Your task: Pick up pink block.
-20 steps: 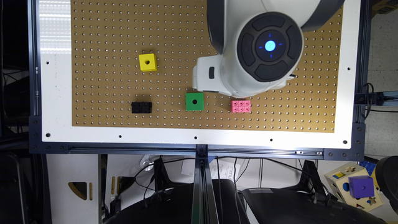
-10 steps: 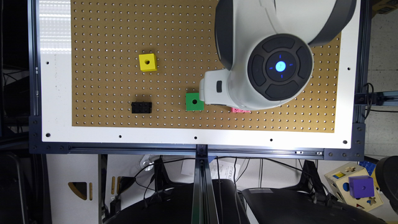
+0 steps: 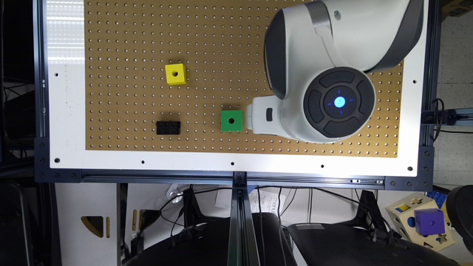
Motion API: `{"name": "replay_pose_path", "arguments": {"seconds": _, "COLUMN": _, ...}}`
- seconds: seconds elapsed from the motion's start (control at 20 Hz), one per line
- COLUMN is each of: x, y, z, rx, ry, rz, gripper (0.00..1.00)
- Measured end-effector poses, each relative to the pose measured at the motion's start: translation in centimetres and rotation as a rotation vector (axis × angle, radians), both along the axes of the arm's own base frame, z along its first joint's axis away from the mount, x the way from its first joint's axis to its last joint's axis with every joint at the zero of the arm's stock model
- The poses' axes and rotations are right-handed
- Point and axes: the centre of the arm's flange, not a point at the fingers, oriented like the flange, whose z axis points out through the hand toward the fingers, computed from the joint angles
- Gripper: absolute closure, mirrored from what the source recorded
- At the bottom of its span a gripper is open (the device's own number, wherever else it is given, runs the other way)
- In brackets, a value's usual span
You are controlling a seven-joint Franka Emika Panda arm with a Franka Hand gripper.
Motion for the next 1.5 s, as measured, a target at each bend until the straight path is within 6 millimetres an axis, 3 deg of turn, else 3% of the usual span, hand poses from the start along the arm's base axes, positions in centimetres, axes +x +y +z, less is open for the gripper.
{"name": "replay_pose_path", "arguments": {"seconds": 0.4, "x": 0.1, "y": 0.3, "z": -1.8, "rx": 0.000, "ry": 0.018, "rz": 0.001, "gripper": 0.00}}
{"name": "replay_pose_path", "arguments": {"seconds": 0.6, "x": 0.2, "y": 0.8, "z": -5.0, "rx": 0.009, "ry": 0.010, "rz": 0.003, "gripper": 0.00}}
{"name": "replay_pose_path", "arguments": {"seconds": 0.95, "x": 1.3, "y": 2.0, "z": -7.8, "rx": 0.017, "ry": 0.009, "rz": 0.001, "gripper": 0.00}}
{"name": "replay_pose_path", "arguments": {"seconds": 1.4, "x": 2.4, "y": 2.0, "z": -8.3, "rx": 0.019, "ry": -0.002, "rz": -0.004, "gripper": 0.00}}
{"name": "replay_pose_path", "arguments": {"seconds": 1.45, "x": 2.4, "y": 1.9, "z": -8.3, "rx": 0.019, "ry": -0.002, "rz": -0.005, "gripper": 1.00}}
{"name": "replay_pose_path", "arguments": {"seconds": 1.5, "x": 2.4, "y": 1.9, "z": -8.3, "rx": 0.019, "ry": -0.002, "rz": -0.005, "gripper": 1.00}}
